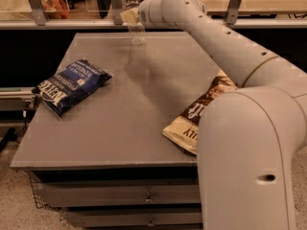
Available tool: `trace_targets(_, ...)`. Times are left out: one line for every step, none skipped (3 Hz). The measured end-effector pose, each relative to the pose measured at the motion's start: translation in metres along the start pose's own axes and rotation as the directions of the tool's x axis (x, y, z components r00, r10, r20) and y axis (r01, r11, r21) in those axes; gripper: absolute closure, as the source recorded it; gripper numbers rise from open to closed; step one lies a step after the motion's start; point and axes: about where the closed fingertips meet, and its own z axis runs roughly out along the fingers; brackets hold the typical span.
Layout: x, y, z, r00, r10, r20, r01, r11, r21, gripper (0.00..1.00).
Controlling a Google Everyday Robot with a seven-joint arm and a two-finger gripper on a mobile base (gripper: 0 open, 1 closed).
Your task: Move water bottle near brown chip bag
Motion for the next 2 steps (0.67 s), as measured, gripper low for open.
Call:
trace_targets(0.006,-0.013,-0.01,1.0,0.008,0.002,-0.008,0.9996,0.026,0.68)
trace_targets(0.007,-0.03,-0.035,1.0,0.028,0.012,-0.028,0.9988,0.039,0.92)
